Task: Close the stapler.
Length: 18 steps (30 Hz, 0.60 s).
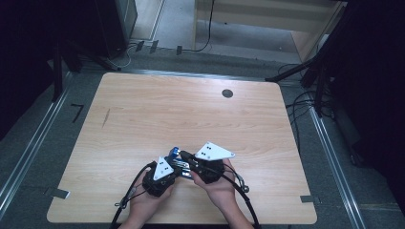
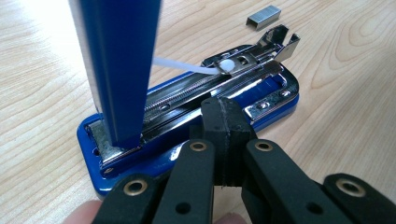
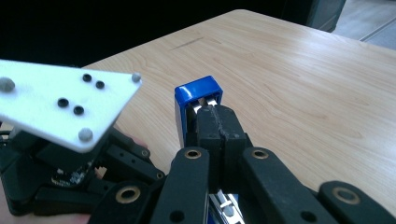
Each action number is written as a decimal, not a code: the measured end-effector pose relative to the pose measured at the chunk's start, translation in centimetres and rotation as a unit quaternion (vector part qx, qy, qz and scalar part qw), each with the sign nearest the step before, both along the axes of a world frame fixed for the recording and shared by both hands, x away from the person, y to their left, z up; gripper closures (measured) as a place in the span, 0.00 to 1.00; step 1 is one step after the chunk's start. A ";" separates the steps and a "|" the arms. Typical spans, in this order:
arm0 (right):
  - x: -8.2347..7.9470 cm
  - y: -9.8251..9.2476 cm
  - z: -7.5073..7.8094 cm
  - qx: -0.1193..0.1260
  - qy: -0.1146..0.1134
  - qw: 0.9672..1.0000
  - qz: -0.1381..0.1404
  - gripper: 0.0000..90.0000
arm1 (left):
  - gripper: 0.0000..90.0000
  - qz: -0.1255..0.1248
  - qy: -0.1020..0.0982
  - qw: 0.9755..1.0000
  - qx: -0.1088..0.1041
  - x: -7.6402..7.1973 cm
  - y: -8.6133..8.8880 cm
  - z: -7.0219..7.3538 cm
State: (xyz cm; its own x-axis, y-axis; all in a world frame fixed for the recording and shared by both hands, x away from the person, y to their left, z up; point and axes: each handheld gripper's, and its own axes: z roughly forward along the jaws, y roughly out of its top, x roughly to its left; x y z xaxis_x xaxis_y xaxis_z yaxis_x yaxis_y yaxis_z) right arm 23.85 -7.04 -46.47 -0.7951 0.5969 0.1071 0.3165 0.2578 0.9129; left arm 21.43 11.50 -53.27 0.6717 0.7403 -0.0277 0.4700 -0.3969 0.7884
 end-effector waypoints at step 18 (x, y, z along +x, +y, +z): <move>1.1 2.1 0.5 0.006 -0.002 1.000 0.025 1.00 | 1.00 -0.001 -0.005 1.000 0.005 -0.1 -0.1 0.0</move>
